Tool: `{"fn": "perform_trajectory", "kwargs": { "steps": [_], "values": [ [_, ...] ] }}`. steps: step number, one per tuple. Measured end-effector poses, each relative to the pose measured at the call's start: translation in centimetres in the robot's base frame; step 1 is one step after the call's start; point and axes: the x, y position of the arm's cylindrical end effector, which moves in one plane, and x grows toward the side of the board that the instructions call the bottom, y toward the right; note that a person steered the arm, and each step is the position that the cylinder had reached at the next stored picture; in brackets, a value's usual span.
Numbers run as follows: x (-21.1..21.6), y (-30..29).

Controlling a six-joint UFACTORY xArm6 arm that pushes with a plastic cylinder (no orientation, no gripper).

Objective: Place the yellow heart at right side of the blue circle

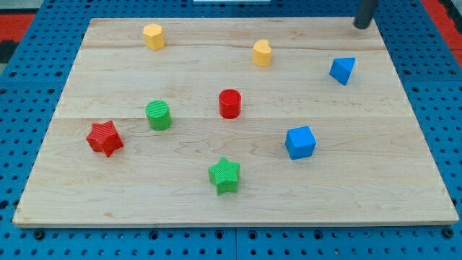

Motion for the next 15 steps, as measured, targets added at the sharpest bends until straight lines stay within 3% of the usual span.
{"fn": "perform_trajectory", "kwargs": {
  "steps": [3,4,7,9,12,14,15],
  "values": [
    [-0.2,-1.5],
    [-0.1,-6.3],
    [8.5,-21.8],
    [13.4,-25.7],
    [16.7,-21.2],
    [19.8,-23.4],
    [17.8,-19.3]
  ]
}}
